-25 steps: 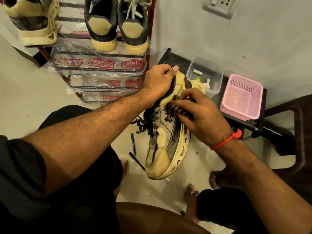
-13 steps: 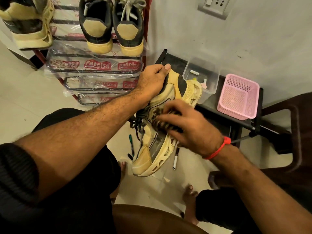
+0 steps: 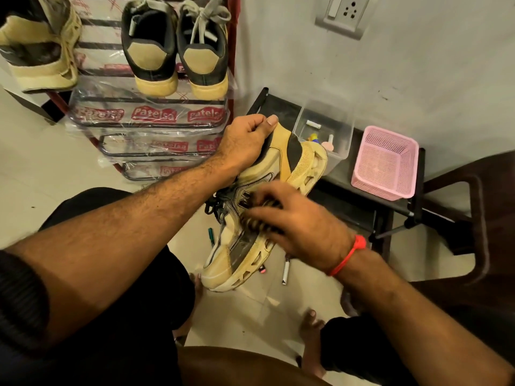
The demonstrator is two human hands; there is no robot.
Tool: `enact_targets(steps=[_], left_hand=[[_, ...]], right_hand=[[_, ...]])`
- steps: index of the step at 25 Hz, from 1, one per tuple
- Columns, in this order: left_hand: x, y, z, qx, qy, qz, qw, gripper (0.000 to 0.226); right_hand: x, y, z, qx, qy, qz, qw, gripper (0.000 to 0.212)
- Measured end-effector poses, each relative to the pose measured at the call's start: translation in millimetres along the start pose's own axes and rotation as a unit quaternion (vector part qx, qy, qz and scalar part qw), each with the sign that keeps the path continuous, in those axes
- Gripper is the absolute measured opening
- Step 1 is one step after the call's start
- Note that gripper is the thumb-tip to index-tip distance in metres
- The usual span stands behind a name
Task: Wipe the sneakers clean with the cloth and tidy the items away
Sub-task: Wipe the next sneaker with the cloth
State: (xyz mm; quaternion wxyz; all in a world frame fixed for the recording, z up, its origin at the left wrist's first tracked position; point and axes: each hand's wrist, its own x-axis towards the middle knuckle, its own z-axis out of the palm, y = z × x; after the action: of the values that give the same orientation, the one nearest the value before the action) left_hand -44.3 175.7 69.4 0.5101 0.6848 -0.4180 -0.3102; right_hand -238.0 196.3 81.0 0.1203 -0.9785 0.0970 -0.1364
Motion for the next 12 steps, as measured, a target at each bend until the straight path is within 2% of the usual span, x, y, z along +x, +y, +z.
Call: enact_targets(steps=[2, 5, 8, 10, 12], left_hand=[[-1, -2, -1, -0.001, -0.017, 0.003, 1.000, 0.063], [-3, -1, -1, -0.018, -0.041, 0.013, 0.999, 0.069], [0, -2, -1, -0.024, -0.025, 0.017, 0.999, 0.071], [1, -4, -2, -0.006, -0.005, 0.023, 1.000, 0.062], [1, -6, -4, -0.008, 0.021, 0.019, 1.000, 0.056]], right_hand=[[1, -6, 0, -0.005, -0.036, -0.035, 0.999, 0.035], [6, 36, -22, -0.029, 0.051, 0.092, 0.994, 0.035], [1, 71, -41, -0.021, 0.114, 0.202, 0.972, 0.034], [-1, 62, -32, -0.008, 0.096, 0.184, 0.978, 0.034], [-3, 34, -13, 0.006, 0.025, 0.090, 0.996, 0.033]])
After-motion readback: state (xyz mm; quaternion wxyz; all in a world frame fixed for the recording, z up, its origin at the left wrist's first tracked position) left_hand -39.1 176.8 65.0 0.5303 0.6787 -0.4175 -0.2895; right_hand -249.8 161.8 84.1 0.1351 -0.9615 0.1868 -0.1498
